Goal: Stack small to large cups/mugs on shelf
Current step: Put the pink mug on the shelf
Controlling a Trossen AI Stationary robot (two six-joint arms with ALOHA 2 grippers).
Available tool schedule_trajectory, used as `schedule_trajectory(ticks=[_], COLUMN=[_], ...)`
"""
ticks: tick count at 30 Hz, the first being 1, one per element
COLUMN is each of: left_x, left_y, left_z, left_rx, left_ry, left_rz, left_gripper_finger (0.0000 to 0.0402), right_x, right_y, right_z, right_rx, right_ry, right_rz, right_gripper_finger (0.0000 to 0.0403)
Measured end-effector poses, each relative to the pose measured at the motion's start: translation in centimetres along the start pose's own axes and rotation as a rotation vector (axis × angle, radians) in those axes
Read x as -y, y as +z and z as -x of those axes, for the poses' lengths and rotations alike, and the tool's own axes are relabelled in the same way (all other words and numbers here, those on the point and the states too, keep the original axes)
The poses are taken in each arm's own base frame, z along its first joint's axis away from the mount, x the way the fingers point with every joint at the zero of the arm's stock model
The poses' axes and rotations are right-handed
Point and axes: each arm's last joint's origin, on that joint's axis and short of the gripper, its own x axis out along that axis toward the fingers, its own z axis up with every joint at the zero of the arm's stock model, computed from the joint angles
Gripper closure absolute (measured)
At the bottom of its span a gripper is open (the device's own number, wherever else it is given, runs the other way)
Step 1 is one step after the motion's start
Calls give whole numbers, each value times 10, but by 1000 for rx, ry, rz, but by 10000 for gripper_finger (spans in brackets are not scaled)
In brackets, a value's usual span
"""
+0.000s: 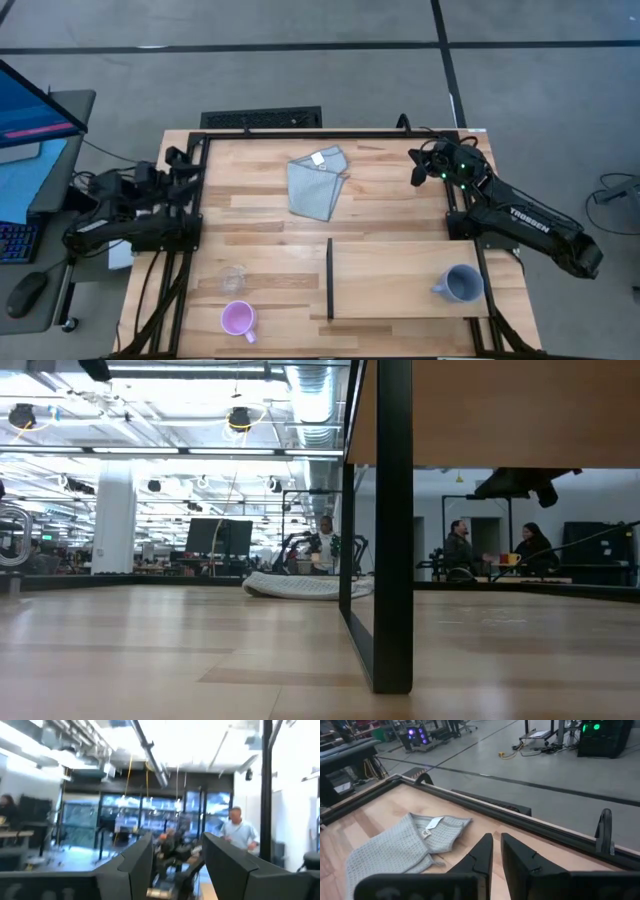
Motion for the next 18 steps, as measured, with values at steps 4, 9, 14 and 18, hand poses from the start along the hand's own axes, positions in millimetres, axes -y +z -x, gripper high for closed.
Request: schedule_trajectory(ticks=[4, 9, 14, 18], left_x=[1, 6, 8, 9], left_y=[1, -1, -3, -5], left_z=[0, 0, 1, -2], left_rx=[12, -34, -73, -113], left_ry=[-20, -193, -287, -339], left_rz=[96, 92, 128, 200], left_gripper_finger=[237, 237, 237, 237], right_x=[0, 0, 0, 0], right_y=[0, 0, 0, 0], right_z=[0, 0, 0, 0], right_rx=[0, 0, 0, 0], right_ry=[0, 0, 0, 0], right_rz=[0, 0, 0, -1], right_gripper_finger=[344, 344, 344, 344])
